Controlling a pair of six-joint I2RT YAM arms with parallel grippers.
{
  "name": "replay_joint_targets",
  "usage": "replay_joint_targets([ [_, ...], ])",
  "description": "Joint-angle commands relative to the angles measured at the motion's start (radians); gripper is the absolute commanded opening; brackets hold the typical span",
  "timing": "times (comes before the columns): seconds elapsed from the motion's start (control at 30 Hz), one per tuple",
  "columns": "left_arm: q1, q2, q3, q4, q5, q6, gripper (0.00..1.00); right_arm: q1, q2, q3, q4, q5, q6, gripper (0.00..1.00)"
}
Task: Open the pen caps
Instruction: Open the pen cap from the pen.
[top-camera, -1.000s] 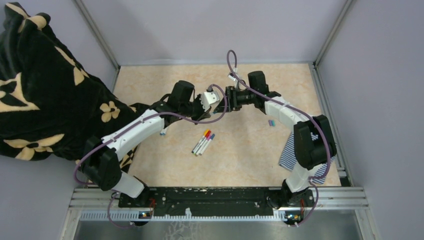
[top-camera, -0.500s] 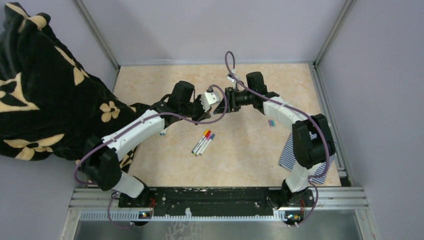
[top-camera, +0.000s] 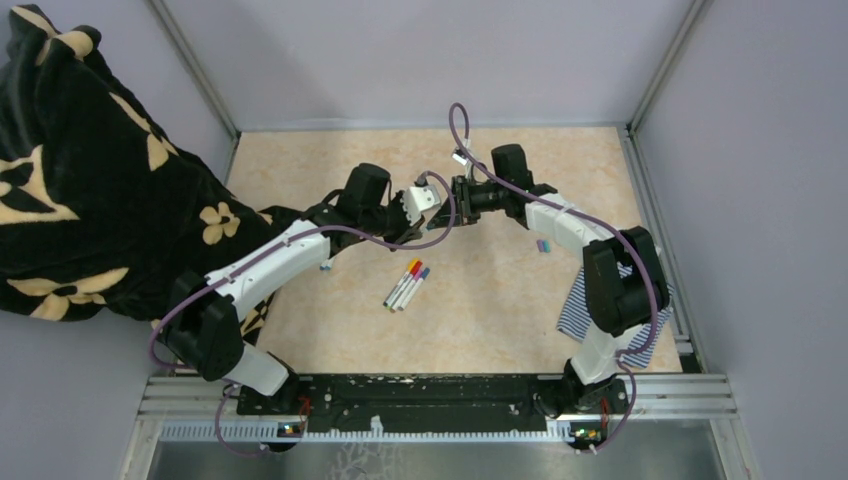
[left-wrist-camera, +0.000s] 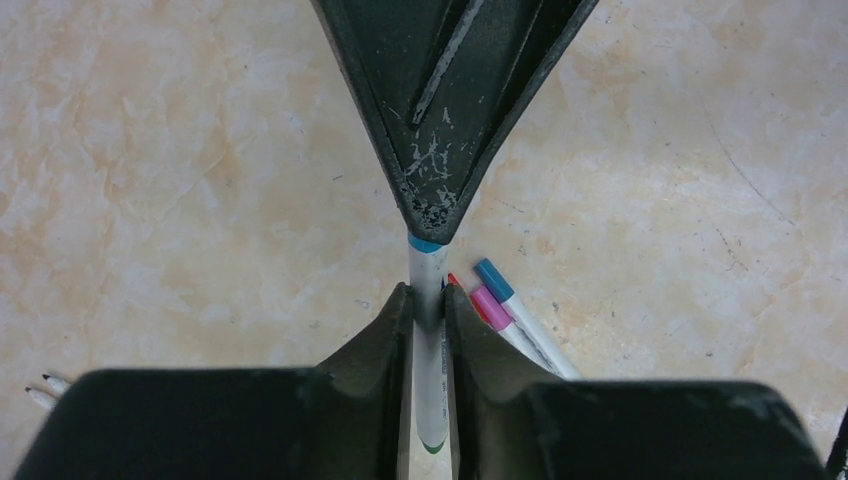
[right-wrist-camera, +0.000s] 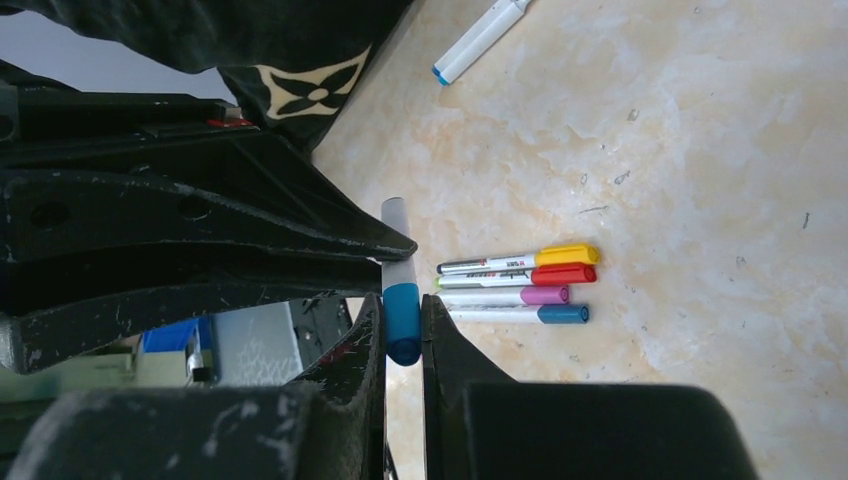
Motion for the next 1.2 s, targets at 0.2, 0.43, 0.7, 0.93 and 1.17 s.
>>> replay_joint_targets([
  [0.2,-0.009,-0.005,-0.024,0.016,0.012,0.011,0.55,-0.004,-0.031,0.012,0.035,-0.035,-0.029,0.00],
  [0.43,-0.009,0.004,-0.031,0.019,0.001,0.017,0.52,-0.036,-0.052,-0.004,0.077,-0.085,0.011,0.00],
  [0.7,-0.009,0.017,-0.033,0.025,-0.003,0.012,0.46,-0.043,-0.053,-0.010,0.103,-0.142,0.036,0.00],
  [0.93,-0.010,0.017,-0.038,0.031,-0.005,0.009,0.26,-0.045,-0.054,-0.014,0.113,-0.149,0.043,0.00],
  [1.17,-0.011,0.016,-0.050,0.052,-0.052,0.003,0.00,-0.057,-0.053,-0.013,0.107,-0.138,0.040,0.00],
])
